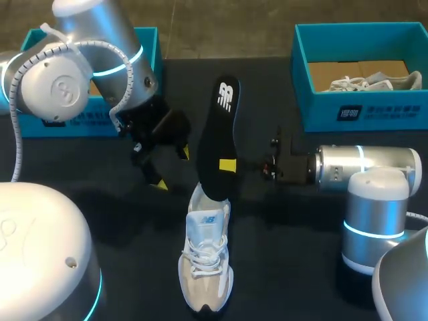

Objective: Take the shoe out of the shoebox, open the shoe tongue, remove and reinsert the insole, then place the shoe into the shoebox

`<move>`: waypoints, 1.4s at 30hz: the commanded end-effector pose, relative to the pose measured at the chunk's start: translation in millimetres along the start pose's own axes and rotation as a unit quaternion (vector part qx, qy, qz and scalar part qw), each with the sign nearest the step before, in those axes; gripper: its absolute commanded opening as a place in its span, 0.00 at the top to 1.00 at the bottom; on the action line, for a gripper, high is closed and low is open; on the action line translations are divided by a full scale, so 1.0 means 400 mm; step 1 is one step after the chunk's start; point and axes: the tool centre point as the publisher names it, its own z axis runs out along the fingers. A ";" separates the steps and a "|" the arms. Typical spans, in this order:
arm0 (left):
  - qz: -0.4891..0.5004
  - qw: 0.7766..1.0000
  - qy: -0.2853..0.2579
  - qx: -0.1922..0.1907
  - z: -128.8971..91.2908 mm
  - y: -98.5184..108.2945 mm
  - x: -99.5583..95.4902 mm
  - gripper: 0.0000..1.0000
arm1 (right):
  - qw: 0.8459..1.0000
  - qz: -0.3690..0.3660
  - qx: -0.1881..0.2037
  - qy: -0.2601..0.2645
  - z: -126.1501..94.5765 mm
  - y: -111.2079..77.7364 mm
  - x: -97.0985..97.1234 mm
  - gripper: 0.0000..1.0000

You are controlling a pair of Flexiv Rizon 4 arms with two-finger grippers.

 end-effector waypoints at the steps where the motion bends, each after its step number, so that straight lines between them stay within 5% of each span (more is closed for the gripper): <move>1: -0.003 1.000 0.003 0.003 0.009 0.003 0.003 0.00 | 1.000 -0.003 -0.003 -0.004 0.009 -0.011 0.001 1.00; 23: -0.034 0.999 0.029 0.009 0.089 0.040 0.055 0.00 | 1.000 -0.023 -0.009 0.009 0.050 -0.040 0.027 1.00; 42: -0.050 0.998 0.045 0.007 0.125 0.052 0.054 0.00 | 1.000 -0.020 -0.009 0.010 0.075 -0.058 0.036 1.00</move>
